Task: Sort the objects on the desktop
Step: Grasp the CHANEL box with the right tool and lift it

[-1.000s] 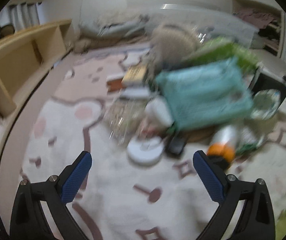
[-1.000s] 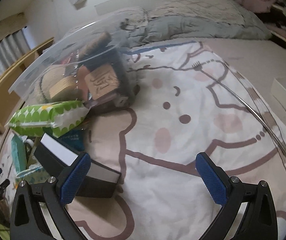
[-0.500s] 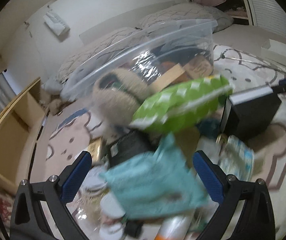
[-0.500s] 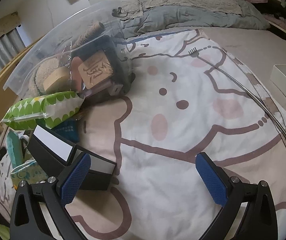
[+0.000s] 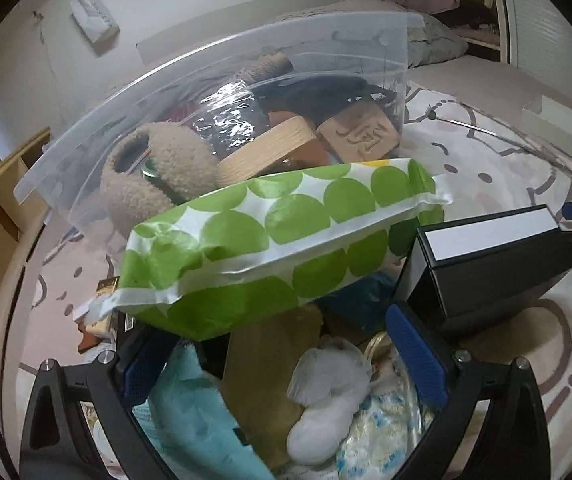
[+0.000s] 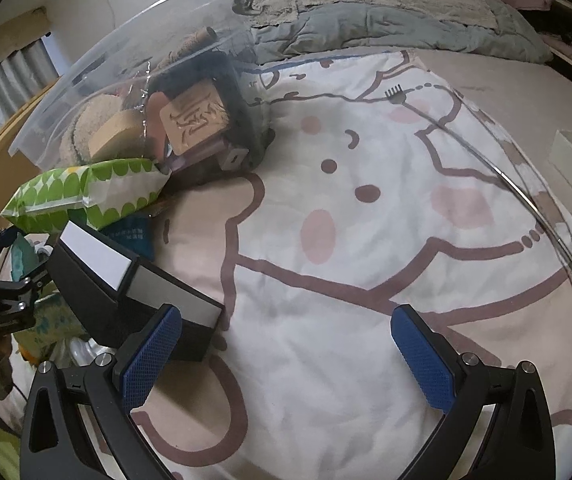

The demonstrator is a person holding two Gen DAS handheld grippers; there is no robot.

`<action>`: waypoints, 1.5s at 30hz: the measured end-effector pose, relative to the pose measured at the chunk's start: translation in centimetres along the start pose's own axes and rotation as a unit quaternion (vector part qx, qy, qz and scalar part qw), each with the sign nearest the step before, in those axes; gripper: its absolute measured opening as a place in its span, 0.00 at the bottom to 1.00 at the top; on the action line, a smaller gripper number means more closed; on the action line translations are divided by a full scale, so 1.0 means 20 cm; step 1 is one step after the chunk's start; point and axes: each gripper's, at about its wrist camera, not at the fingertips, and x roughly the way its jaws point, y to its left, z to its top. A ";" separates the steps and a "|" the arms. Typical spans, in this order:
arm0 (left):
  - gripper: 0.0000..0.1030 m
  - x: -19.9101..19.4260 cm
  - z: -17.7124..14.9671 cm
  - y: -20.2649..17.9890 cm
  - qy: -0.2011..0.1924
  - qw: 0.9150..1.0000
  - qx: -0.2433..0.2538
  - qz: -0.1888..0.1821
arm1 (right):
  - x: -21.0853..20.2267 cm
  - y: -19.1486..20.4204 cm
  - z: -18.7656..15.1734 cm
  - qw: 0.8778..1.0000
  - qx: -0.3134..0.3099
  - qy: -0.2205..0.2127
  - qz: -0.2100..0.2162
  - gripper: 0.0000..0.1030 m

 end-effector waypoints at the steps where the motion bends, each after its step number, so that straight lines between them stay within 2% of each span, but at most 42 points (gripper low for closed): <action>1: 0.98 0.01 0.00 0.00 0.001 1.000 0.001 0.000 | 0.01 0.00 0.00 1.000 0.002 0.002 0.002 1.00; 8: 0.98 -0.02 -0.01 -0.04 -0.018 1.000 0.008 -0.021 | 0.03 0.04 -0.02 1.000 -0.022 0.003 0.006 1.00; 10: 0.98 -0.03 -0.01 -0.05 -0.021 0.999 0.008 -0.023 | 0.01 0.06 -0.02 0.999 -0.033 -0.004 -0.006 1.00; 22: 0.96 -0.12 -0.03 -0.10 -0.028 0.998 0.016 -0.052 | -0.15 0.05 -0.04 0.999 -0.047 -0.022 0.001 1.00; 29: 0.95 -0.20 -0.03 -0.24 -0.037 0.993 0.066 -0.087 | -0.33 -0.01 -0.09 0.998 -0.057 -0.036 -0.018 1.00; 34: 0.95 -0.20 -0.06 -0.33 -0.031 0.990 0.104 -0.092 | -0.33 -0.08 -0.13 0.999 -0.042 -0.010 -0.025 1.00; 38: 0.96 -0.19 -0.07 -0.31 -0.018 0.989 0.090 -0.111 | -0.32 -0.09 -0.15 0.999 -0.044 0.010 -0.018 1.00; 45: 0.96 -0.23 -0.05 -0.24 -0.026 0.990 0.068 -0.121 | -0.36 -0.10 -0.15 0.999 -0.042 -0.009 -0.017 1.00</action>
